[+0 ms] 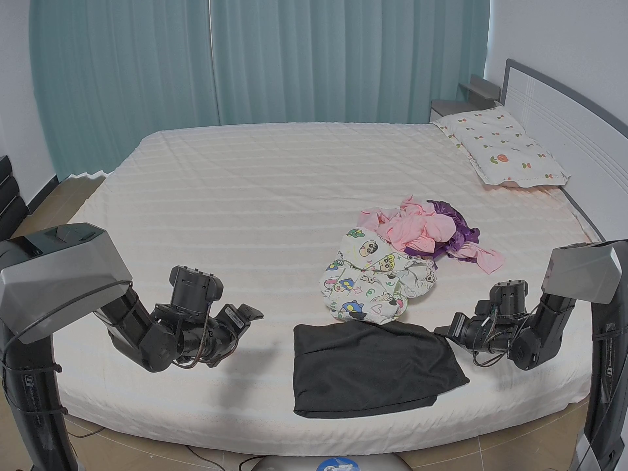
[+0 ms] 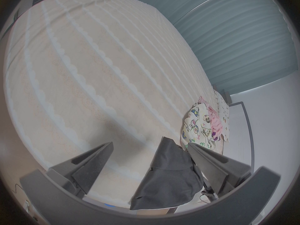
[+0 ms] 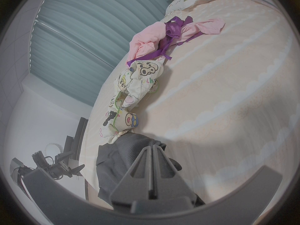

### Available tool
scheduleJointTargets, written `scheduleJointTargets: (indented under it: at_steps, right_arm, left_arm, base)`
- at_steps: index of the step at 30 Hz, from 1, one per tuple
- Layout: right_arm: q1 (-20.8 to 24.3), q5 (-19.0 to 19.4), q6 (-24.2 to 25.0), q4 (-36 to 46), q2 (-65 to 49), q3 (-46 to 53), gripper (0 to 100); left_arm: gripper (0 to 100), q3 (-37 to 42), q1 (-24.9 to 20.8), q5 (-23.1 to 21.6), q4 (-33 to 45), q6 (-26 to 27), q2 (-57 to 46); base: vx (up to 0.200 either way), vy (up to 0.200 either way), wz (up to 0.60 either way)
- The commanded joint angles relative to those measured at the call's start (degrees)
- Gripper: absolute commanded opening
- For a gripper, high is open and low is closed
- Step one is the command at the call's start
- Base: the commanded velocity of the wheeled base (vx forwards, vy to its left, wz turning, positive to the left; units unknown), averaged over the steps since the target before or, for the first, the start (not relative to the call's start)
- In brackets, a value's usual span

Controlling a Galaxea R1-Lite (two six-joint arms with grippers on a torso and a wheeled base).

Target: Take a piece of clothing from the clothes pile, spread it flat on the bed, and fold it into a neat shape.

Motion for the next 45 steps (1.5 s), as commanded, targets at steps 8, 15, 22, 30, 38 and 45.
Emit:
scheduleJointTargets:
  at_steps: [8, 15, 22, 30, 38, 45]
  right_arm:
    - [-3.54, -0.1, -0.01, -0.31, -2.28, 0.24, 0]
    - [-3.81, -0.45, -0.01, -0.31, -2.11, -0.02, 0]
    - [-4.86, -1.5, -0.8, -0.4, -1.67, 0.42, 100]
    - [-5.3, 1.57, -8.19, -3.39, -3.25, 7.54, 100]
    - [-5.21, 8.34, -15.92, -3.65, -3.51, 12.99, 100]
    - [-4.69, 8.34, -15.92, -3.74, -2.28, 12.37, 100]
  left_arm:
    - [100, 0.29, -0.15, -0.01, -0.03, 0.14, 0.37]
    - [100, 0.29, -0.15, 0.08, -0.03, 0.14, 0.46]
    - [100, 0.38, -0.24, 0.16, -0.03, 0.23, 0.46]
    - [100, 0.38, -0.33, 0.16, -0.03, 0.23, 0.46]
    - [100, 0.47, -0.33, 0.16, -0.03, 0.49, 0.46]
    - [100, 0.47, -0.5, 0.34, -0.12, 0.58, 0.64]
  base:
    - [0.0, 0.0, 0.0]
    - [0.0, 0.0, 0.0]
    - [0.0, 0.0, 0.0]
    - [-0.075, 0.0, 0.0]
    - [-0.175, 0.0, 0.0]
    - [0.0, 0.0, 0.0]
